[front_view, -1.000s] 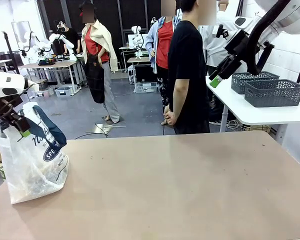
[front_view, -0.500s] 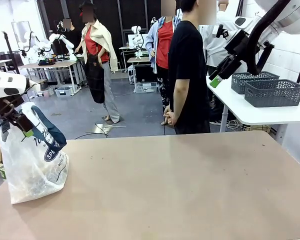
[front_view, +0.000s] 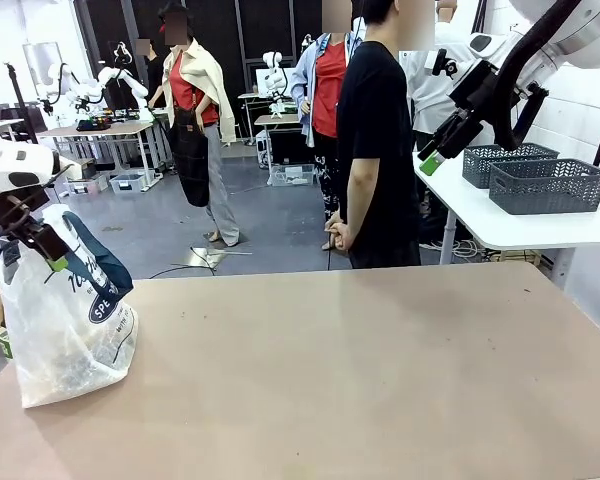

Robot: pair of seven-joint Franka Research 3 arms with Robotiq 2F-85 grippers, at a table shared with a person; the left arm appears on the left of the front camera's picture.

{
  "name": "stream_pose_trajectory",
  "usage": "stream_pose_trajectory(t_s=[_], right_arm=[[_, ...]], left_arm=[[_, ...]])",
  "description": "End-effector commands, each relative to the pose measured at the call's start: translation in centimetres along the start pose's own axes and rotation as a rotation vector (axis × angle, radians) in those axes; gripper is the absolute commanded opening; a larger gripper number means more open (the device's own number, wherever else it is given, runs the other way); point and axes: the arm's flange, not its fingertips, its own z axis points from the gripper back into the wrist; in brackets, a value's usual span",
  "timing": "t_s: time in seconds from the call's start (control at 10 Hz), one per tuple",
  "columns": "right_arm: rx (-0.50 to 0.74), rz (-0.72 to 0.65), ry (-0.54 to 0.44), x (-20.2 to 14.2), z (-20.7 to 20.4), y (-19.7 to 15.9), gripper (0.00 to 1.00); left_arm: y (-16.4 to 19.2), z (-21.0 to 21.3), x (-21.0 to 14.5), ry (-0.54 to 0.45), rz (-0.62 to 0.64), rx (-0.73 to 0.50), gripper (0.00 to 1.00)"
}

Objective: Transfer purchased items from the store into the shopping bag.
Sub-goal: Move the Reusable shopping bag to the right side of the table.

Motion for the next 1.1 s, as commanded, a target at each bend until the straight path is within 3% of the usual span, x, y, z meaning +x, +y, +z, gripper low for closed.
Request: stream_pose_trajectory(t_s=[0.0, 0.4, 0.8, 1.0], right_arm=[[0.006, 0.008, 0.021, 0.0, 0.2, 0.0, 1.0], [0.006, 0.008, 0.021, 0.0, 0.2, 0.0, 1.0], [0.006, 0.008, 0.021, 0.0, 0.2, 0.0, 1.0], [0.006, 0.008, 0.021, 0.0, 0.2, 0.0, 1.0]], left_arm=[[0.1, -0.3, -0.1, 0.005, -0.011, -0.003, 1.0], [-0.1, -0.2, 0.0, 0.003, -0.002, -0.002, 1.0], [-0.8, 5.1, 3.7, -0.127, -0.295, -0.184, 1.0], [-1.6, 6.2, 6.2, -0.263, -0.498, -0.315, 1.0]])
